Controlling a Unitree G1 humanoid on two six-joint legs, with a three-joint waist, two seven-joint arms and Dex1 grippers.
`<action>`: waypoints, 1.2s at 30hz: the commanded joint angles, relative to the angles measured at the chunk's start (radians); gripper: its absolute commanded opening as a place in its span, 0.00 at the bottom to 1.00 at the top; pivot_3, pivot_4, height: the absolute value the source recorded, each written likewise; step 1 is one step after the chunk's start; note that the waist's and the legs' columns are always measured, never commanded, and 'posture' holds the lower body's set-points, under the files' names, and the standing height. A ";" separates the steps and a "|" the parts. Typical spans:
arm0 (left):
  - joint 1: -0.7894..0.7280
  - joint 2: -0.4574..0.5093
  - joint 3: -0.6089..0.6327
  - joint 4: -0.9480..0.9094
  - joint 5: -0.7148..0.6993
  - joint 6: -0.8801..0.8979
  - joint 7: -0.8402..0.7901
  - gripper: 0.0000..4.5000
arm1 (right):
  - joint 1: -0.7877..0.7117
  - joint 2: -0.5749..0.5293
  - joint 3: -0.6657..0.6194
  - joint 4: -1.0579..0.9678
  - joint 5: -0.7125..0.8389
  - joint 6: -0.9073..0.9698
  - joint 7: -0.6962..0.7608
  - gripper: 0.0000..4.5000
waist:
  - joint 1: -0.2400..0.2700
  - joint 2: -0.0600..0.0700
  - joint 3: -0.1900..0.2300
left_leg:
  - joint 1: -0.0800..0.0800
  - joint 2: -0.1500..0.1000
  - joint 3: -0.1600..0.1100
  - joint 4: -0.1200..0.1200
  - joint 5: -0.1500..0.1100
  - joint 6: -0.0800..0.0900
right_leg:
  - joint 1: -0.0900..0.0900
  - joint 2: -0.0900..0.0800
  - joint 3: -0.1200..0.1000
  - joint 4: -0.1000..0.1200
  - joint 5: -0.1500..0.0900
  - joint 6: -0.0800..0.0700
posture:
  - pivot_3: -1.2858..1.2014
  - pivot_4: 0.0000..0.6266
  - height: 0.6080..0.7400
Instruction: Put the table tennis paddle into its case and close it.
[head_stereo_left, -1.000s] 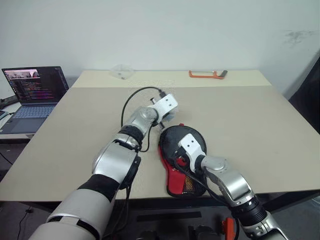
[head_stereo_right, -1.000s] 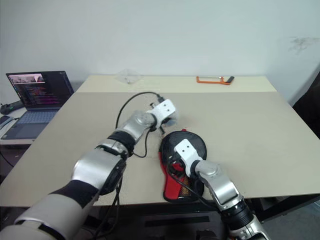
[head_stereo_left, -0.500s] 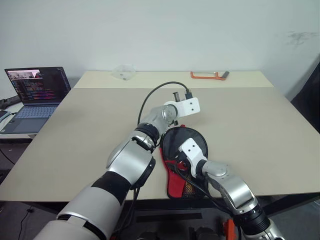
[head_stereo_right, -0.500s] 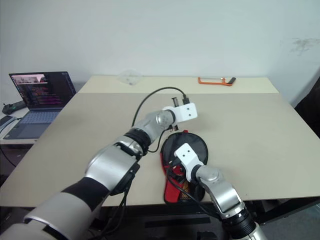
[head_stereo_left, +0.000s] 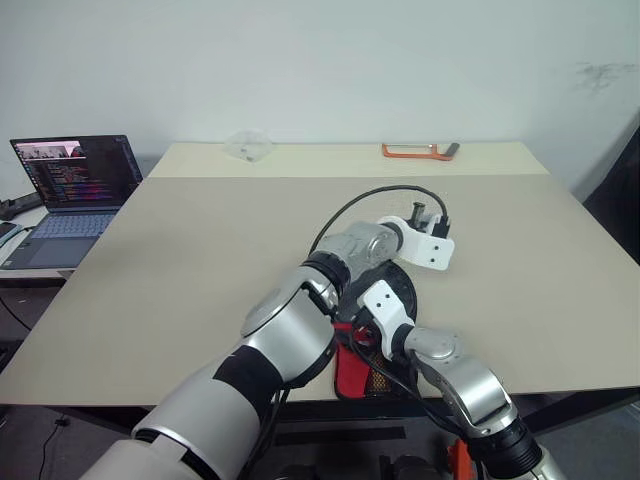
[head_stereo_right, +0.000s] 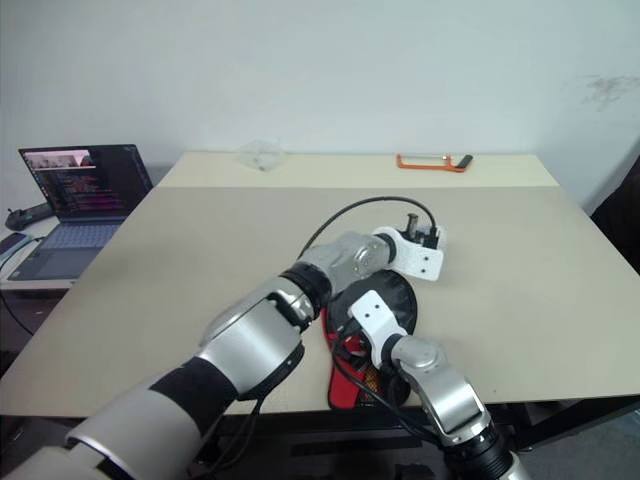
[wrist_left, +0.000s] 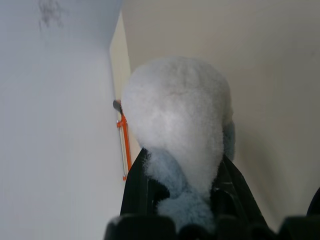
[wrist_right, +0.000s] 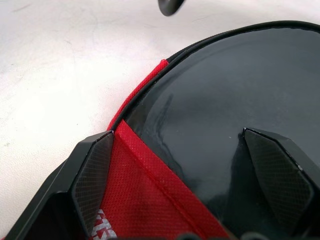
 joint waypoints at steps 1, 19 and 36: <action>-0.041 -0.047 0.005 -0.042 -0.019 -0.088 -0.004 0.06 | 0.089 -0.010 0.093 0.112 0.017 0.129 0.030 1.00 | 0.001 0.000 0.000 | 0.000 0.000 0.000 0.000 0.000 0.000 | 0.000 0.000 0.000 0.000 0.000 0.000 | 0.52 0.24 1.00; 0.012 -0.061 0.099 -0.044 -0.137 -0.116 -0.241 0.59 | 0.061 -0.008 0.085 0.140 0.013 0.117 0.030 1.00 | -0.002 0.001 -0.001 | 0.000 0.000 0.000 0.000 -0.001 0.000 | 0.000 0.000 0.000 0.000 0.000 0.000 | 0.52 0.24 1.00; 0.034 0.005 0.267 -0.067 -0.326 -0.073 -0.439 1.00 | 0.017 -0.010 0.055 0.199 0.008 0.095 0.029 1.00 | -0.007 0.006 -0.004 | 0.002 0.001 0.000 0.001 0.000 0.000 | 0.001 0.000 0.000 0.001 0.000 0.000 | 0.52 0.24 1.00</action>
